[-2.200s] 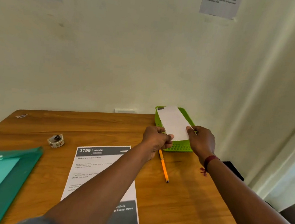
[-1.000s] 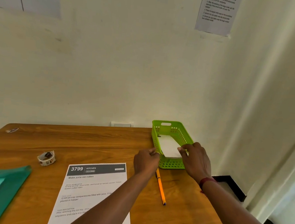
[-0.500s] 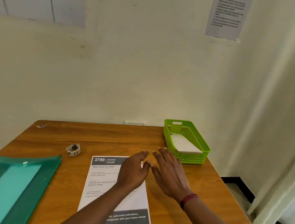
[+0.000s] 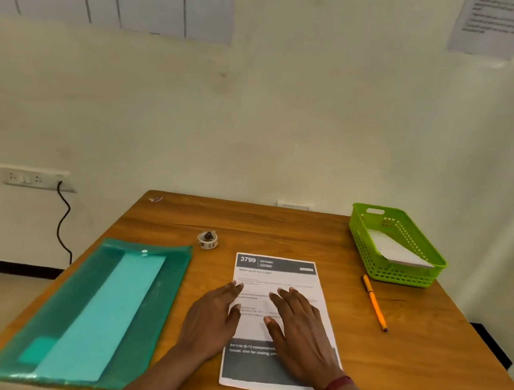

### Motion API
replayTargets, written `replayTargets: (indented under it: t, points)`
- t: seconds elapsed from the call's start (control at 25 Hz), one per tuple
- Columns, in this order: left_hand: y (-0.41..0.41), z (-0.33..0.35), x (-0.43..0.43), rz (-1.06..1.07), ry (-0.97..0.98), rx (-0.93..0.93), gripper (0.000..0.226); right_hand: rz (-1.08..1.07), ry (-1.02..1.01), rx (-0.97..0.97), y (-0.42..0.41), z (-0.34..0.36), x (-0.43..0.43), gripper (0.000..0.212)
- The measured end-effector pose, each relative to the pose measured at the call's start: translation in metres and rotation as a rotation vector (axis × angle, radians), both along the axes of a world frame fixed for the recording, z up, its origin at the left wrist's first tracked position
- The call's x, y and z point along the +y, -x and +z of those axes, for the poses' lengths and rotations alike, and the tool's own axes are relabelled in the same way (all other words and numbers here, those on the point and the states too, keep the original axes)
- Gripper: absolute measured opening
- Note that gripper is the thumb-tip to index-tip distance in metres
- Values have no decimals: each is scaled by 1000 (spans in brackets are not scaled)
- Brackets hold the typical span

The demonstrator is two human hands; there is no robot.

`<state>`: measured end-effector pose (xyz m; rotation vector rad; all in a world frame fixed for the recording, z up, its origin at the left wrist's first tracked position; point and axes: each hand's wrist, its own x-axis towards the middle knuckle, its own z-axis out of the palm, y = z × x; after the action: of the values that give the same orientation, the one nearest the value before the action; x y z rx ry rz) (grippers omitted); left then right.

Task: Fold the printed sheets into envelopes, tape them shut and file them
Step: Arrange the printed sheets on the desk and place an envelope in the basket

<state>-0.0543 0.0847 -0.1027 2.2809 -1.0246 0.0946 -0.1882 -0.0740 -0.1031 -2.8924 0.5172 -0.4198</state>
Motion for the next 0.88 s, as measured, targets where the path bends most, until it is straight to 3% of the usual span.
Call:
replayTargets:
  t: [0.32, 0.52, 0.88]
  points:
    - [-5, -11, 7, -16, -45, -39, 49, -14, 29, -6, -10, -15, 21, 52]
    - [2, -18, 5, -83, -248, -135, 59, -50, 101, -38, -8, -14, 26, 52]
    - [-1, -23, 3, -89, -339, -171, 63, -24, 21, 124, -9, -14, 21, 63]
